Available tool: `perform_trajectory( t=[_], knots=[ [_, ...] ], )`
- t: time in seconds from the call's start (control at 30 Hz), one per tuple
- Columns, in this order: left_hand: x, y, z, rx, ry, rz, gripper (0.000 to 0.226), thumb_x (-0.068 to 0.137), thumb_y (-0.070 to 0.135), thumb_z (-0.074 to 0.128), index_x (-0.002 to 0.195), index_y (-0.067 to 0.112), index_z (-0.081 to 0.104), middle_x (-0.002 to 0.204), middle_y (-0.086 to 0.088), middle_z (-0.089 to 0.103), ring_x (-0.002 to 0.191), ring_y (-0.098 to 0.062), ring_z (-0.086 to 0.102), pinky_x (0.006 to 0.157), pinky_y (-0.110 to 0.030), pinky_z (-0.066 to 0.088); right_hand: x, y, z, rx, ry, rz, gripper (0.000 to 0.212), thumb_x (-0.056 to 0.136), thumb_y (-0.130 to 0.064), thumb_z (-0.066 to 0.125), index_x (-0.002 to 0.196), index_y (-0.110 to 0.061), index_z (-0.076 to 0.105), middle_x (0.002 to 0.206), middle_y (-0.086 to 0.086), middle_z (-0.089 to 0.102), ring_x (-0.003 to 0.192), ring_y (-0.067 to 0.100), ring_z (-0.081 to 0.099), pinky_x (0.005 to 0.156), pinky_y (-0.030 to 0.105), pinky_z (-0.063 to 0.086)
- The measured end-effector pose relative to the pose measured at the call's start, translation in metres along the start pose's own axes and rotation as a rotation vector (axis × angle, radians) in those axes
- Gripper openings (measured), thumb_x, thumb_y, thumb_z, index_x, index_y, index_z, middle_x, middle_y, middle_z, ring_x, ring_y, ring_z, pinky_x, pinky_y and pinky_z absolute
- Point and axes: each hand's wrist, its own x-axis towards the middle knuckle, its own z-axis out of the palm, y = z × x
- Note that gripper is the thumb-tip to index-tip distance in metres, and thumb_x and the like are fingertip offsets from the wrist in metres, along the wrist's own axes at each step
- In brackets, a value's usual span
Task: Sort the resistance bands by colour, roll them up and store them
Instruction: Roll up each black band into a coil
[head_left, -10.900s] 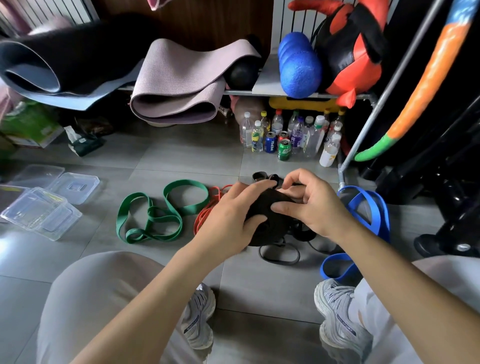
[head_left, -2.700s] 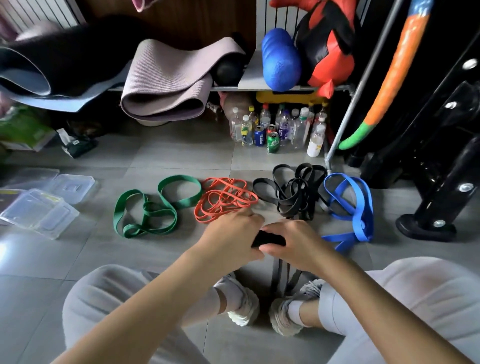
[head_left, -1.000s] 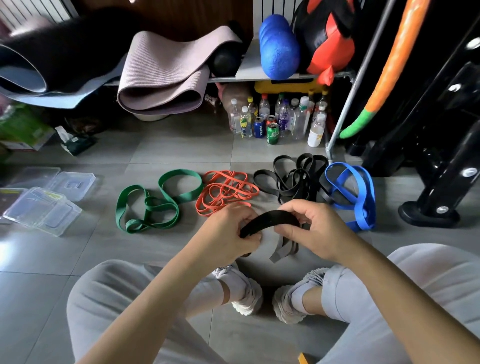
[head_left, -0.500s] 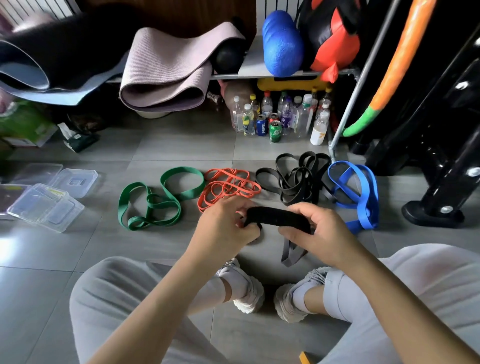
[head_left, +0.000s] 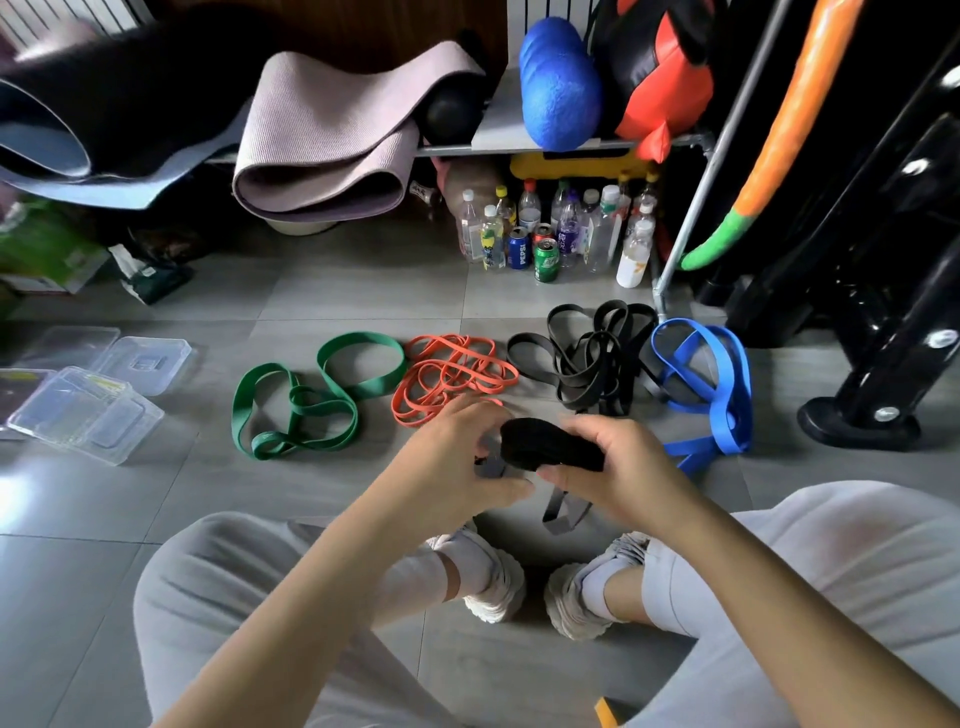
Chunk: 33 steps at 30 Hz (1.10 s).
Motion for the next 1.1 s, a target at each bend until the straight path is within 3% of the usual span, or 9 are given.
perform_trajectory(
  t=[0.07,0.2,0.33,0.5,0.6,0.67,0.77,0.9,1.1],
  knots=[
    [0.004,0.003,-0.004,0.260,-0.008,0.078,0.057,0.072,0.037,0.076,0.123,0.024,0.056,0.110,0.009,0.053,0.087,-0.008,0.051,0.075,-0.020,0.040,0.002,-0.006,-0.002,-0.039,-0.055,-0.046,0.027,0.077,-0.015,0.073,0.078,-0.038,0.058,0.065,-0.012,0.059,0.062,0.007,0.062,0.060,0.023,0.049],
    [0.010,0.015,-0.008,0.464,-0.043,0.124,0.029,0.078,0.039,0.067,0.098,0.019,0.063,0.086,0.003,0.060,0.080,-0.017,0.053,0.065,-0.024,0.035,0.004,-0.015,-0.004,-0.179,-0.052,-0.156,0.022,0.073,-0.012,0.075,0.092,-0.021,0.068,0.066,-0.023,0.048,0.070,-0.016,0.053,0.060,0.004,0.034],
    [0.009,0.011,-0.009,0.196,0.061,0.083,0.016,0.074,0.028,0.074,0.088,0.021,0.070,0.068,0.001,0.061,0.064,-0.014,0.052,0.064,-0.029,0.043,0.002,-0.016,-0.019,-0.090,-0.025,-0.098,0.034,0.072,-0.023,0.079,0.091,-0.043,0.058,0.077,-0.021,0.062,0.077,-0.013,0.057,0.066,0.006,0.040],
    [0.005,-0.001,0.004,-0.364,0.137,0.009,0.020,0.071,0.017,0.079,0.076,0.035,0.071,0.067,0.006,0.068,0.060,-0.002,0.056,0.063,-0.021,0.047,-0.002,-0.013,-0.025,0.162,0.024,-0.033,0.030,0.071,-0.014,0.079,0.092,-0.033,0.068,0.079,-0.013,0.071,0.075,0.003,0.067,0.071,0.026,0.053],
    [0.005,-0.001,0.016,-0.726,0.149,-0.067,0.026,0.064,0.025,0.079,0.089,0.022,0.073,0.087,-0.026,0.068,0.078,-0.023,0.059,0.079,-0.049,0.051,-0.004,-0.014,-0.013,0.462,0.040,-0.036,0.034,0.073,0.001,0.072,0.090,-0.028,0.067,0.077,-0.015,0.072,0.074,-0.002,0.065,0.070,0.013,0.048],
    [0.003,-0.003,0.021,-0.800,0.120,-0.084,0.027,0.065,0.018,0.079,0.090,0.017,0.070,0.087,-0.019,0.068,0.079,-0.023,0.060,0.079,-0.045,0.050,-0.006,-0.011,-0.007,0.497,0.055,-0.029,0.034,0.075,0.003,0.070,0.089,-0.027,0.066,0.076,-0.015,0.072,0.074,-0.003,0.064,0.069,0.011,0.047],
    [0.002,-0.007,0.011,-0.355,0.056,0.003,0.046,0.068,0.018,0.082,0.108,0.030,0.063,0.100,0.007,0.066,0.083,-0.005,0.059,0.078,-0.020,0.046,-0.004,-0.005,-0.006,0.244,0.030,-0.021,0.030,0.075,-0.009,0.075,0.089,-0.034,0.067,0.080,-0.013,0.072,0.076,-0.001,0.065,0.072,0.019,0.051],
    [0.003,0.009,-0.005,0.415,0.024,0.123,0.047,0.072,0.050,0.063,0.117,0.035,0.061,0.108,0.011,0.064,0.101,-0.013,0.053,0.082,-0.026,0.043,0.001,-0.014,-0.008,-0.131,-0.014,-0.184,0.013,0.075,-0.017,0.075,0.087,-0.020,0.070,0.070,-0.016,0.060,0.066,-0.007,0.056,0.060,0.018,0.043],
    [0.008,0.020,-0.018,0.263,0.134,0.145,0.022,0.078,0.026,0.069,0.100,0.026,0.068,0.073,0.008,0.060,0.071,-0.010,0.056,0.067,-0.028,0.043,0.008,-0.023,-0.023,-0.147,0.069,-0.286,0.029,0.072,-0.019,0.079,0.100,-0.021,0.070,0.081,-0.022,0.057,0.080,-0.012,0.055,0.067,0.006,0.039]
  ],
)
